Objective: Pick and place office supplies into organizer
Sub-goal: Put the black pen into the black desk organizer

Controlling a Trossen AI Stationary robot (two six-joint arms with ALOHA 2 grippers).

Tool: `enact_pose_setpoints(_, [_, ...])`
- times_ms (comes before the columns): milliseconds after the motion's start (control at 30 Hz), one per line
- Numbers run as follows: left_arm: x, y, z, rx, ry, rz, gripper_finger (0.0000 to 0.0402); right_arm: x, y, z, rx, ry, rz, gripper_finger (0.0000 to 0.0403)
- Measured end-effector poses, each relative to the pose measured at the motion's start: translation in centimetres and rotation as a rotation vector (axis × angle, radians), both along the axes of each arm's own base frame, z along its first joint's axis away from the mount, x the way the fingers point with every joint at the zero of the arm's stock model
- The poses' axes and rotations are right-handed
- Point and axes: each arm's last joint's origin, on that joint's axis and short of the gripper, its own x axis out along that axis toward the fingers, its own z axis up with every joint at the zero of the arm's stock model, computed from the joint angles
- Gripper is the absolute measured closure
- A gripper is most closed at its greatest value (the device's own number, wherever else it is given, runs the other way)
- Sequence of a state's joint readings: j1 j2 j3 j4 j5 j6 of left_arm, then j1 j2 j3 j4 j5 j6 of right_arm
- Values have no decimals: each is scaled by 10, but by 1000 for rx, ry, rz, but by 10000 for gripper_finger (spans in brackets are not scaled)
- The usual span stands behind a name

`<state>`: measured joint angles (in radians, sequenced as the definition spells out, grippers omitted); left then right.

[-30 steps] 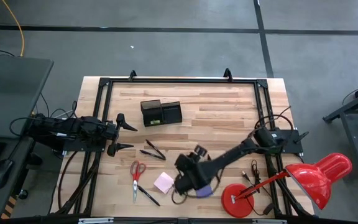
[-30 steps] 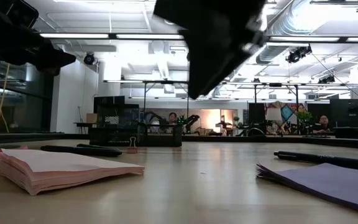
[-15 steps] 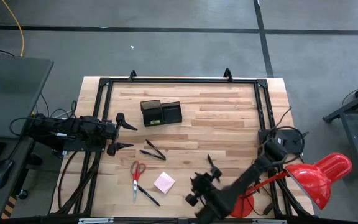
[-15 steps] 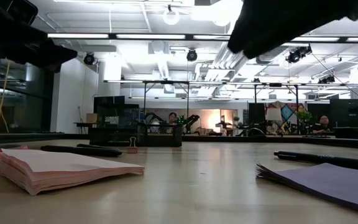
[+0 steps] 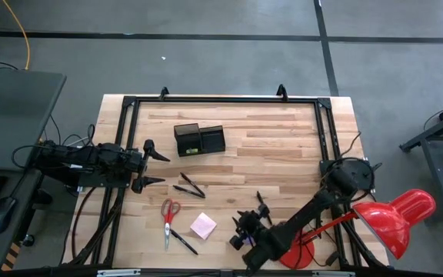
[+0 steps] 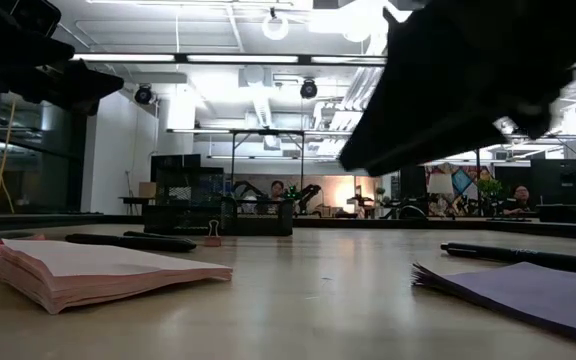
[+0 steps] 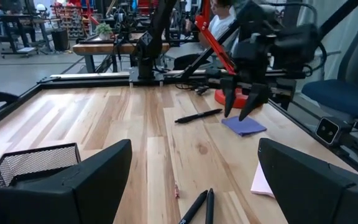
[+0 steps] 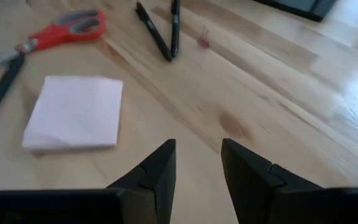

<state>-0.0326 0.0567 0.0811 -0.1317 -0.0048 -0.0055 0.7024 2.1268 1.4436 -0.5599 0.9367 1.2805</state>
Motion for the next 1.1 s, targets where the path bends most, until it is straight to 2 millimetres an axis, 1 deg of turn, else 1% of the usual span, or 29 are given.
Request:
enact_pose_setpoints(67, [0, 0, -1, 0, 6, -1, 66, 0, -8, 1, 28, -54, 49, 279])
enact_pose_setpoints(167, [0, 0, -1, 0, 6, 0, 66, -9, -23, 3, 53, -93, 110, 279])
enact_pose_setpoints(267, [0, 0, -1, -2, 11, -1, 66, -29, -40, 2, 90, -135, 77, 279])
enact_pose_setpoints(333, [0, 0, -2, -5, 25, -5, 66, -46, -50, -5, 127, -145, 40, 279])
enact_pose_setpoints(467, [-1, 0, -5, -7, 49, -11, 66, -69, -57, -19, 169, -152, 3, 279])
enact_pose_setpoints(567, [-1, 0, -5, -26, 52, -10, 66, -75, -61, -25, 168, -162, -30, 279])
enact_pose_setpoints(667, [-1, -1, -5, -38, 54, -12, 66, -76, -63, -26, 138, -181, -49, 279])
enact_pose_setpoints(900, [-1, -1, -7, -55, 72, -16, 66, -80, -70, -31, 162, -85, -72, 279])
enact_pose_setpoints(1100, [-1, -1, -7, -56, 72, -16, 66, -84, -72, -34, 166, -35, -77, 279])
